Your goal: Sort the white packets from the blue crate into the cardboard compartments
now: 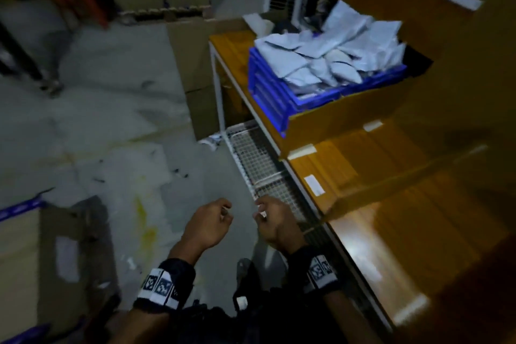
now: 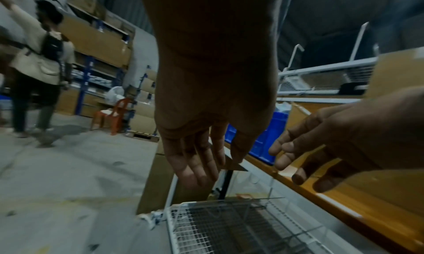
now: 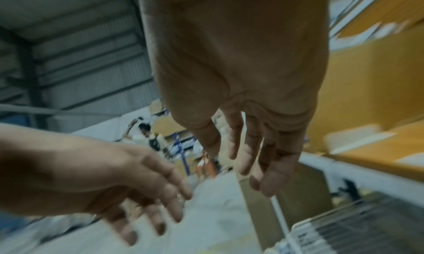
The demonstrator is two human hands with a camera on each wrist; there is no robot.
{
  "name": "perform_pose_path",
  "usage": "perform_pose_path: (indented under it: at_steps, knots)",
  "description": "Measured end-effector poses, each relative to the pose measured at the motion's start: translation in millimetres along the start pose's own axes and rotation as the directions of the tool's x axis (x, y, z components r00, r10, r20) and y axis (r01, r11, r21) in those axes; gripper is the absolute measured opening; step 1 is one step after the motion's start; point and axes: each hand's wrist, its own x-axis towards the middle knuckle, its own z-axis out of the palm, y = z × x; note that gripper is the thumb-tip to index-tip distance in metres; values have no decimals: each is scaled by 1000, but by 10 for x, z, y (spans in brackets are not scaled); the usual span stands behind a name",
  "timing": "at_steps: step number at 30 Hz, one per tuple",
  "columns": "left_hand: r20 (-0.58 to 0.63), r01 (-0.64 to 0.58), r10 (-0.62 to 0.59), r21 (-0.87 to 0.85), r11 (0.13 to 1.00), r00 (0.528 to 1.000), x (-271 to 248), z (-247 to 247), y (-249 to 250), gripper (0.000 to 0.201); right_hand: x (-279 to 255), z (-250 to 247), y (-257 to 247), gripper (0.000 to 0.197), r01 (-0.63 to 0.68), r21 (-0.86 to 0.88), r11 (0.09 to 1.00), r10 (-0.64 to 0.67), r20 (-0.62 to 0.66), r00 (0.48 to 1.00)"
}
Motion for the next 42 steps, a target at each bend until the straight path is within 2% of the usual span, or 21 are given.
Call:
perform_pose_path:
  at_steps: [3,6,10,14,17,20,23,27,29,31,33,35,37,42]
  knots:
    - [-3,110,-110,-8,994,994,174,-191,-306,25,605,175,-56,34,28,-65,997,-23,70,997]
    - [-32,179,-181,-44,983,983,377,-498,-457,23,1119,231,-238,31,77,-50,996,-70,127,989]
    - [-96,192,-197,-58,980,976,729,-872,-500,24,1675,171,-501,26,150,-43,988,-147,56,988]
    - [-107,129,-139,-94,987,984,1210,-1195,-429,26,2120,-93,-789,22,217,-23,976,-218,-85,972]
    - [-127,61,-74,-101,993,989,1728,-1449,-352,23,2485,-335,-998,21,250,-84,965,-262,-207,943]
    - [-114,-67,58,-78,995,992,2344,-1773,-204,26,2828,-606,-1165,21,203,-205,958,-268,-377,886]
    - [-94,-232,226,-65,970,970,2985,-2108,-21,26,3108,-861,-1289,20,99,-232,968,-208,-513,833]
    - [-39,-470,469,-20,882,882,3685,-2498,390,23,3348,-1221,-1373,13,-100,-190,977,-68,-714,697]
    - [4,-582,582,-10,813,813,3947,-2646,641,23,3437,-1384,-1357,12,-219,-223,950,-45,-792,609]
    - [35,-676,675,1,737,737,4204,-2746,895,25,3536,-1519,-1275,20,-373,-238,897,9,-834,552]
    - [46,-739,738,28,673,673,4394,-2807,1152,25,3604,-1588,-1192,31,-513,-200,835,130,-834,536]
    - [21,-799,799,41,600,601,4565,-2839,1382,26,3661,-1604,-1125,39,-573,-206,793,200,-801,564]
    - [35,-846,846,9,532,532,4768,-2841,1610,32,3719,-1623,-1106,38,-615,-216,758,246,-778,577]
    - [191,-894,873,87,440,448,5254,-2666,2063,44,3874,-1740,-1111,30,-719,-160,677,338,-799,497]
